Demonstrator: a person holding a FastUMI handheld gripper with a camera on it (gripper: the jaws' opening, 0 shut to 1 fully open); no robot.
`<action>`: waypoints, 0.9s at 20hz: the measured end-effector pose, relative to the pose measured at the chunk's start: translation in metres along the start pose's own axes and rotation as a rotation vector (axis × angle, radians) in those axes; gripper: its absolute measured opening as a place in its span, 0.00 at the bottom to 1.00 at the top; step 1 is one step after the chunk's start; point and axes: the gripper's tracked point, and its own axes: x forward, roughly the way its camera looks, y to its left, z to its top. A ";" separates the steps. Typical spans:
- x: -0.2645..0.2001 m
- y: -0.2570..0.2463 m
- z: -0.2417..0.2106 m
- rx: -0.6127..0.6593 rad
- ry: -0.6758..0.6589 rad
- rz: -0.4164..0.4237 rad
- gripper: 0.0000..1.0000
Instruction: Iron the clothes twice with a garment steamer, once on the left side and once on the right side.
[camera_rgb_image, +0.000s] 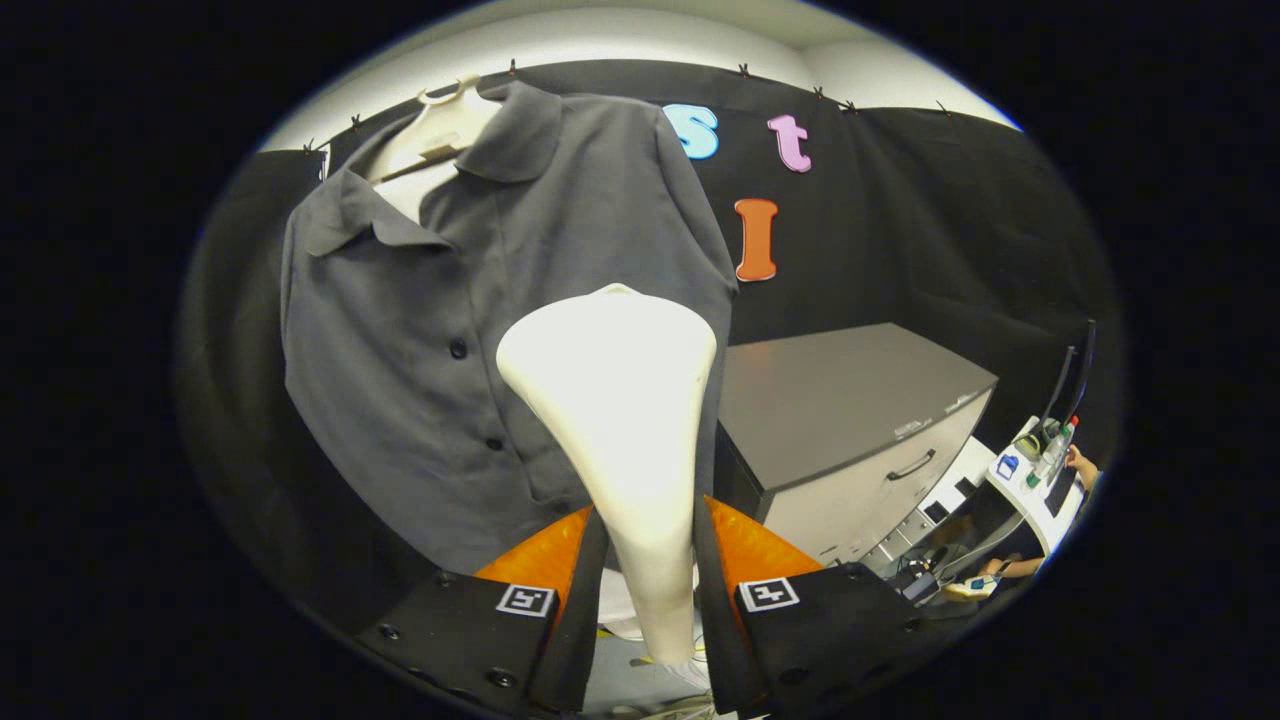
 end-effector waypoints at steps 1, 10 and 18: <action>-0.004 0.010 0.009 -0.005 -0.018 0.005 0.53; -0.023 0.112 0.055 -0.060 -0.087 0.104 0.53; -0.008 0.180 0.051 -0.119 -0.069 0.174 0.53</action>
